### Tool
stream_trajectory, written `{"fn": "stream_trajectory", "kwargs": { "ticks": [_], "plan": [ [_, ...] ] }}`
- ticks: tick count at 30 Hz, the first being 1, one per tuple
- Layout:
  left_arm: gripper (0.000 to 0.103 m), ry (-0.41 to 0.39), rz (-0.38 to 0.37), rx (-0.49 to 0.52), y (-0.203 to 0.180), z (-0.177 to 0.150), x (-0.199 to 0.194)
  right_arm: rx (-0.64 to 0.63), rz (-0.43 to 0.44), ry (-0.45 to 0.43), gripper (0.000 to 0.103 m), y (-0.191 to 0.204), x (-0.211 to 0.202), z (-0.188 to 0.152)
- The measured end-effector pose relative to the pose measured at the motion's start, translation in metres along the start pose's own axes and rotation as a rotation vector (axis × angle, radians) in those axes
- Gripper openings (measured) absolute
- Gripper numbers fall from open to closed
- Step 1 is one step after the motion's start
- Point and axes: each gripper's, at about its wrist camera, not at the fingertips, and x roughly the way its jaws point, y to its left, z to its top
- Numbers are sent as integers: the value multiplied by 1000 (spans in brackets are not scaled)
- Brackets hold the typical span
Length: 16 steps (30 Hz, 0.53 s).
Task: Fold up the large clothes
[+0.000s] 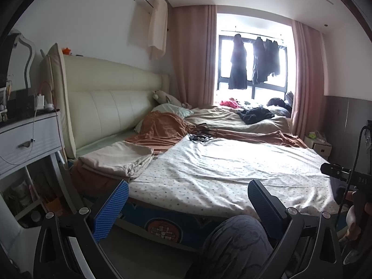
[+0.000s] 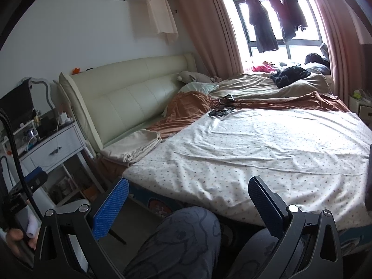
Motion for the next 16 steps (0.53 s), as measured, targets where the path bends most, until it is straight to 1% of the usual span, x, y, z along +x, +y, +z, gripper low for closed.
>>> {"fn": "stream_trajectory", "kwargs": {
  "ticks": [7,16],
  "plan": [
    [102,13,-6,-5,1,-4,0,17,-7,7,103,-3,-1,-2],
    [102,-2,-14,-1,4,-9,-11,38,-21,10,103,-4,-10,-6]
  ]
}}
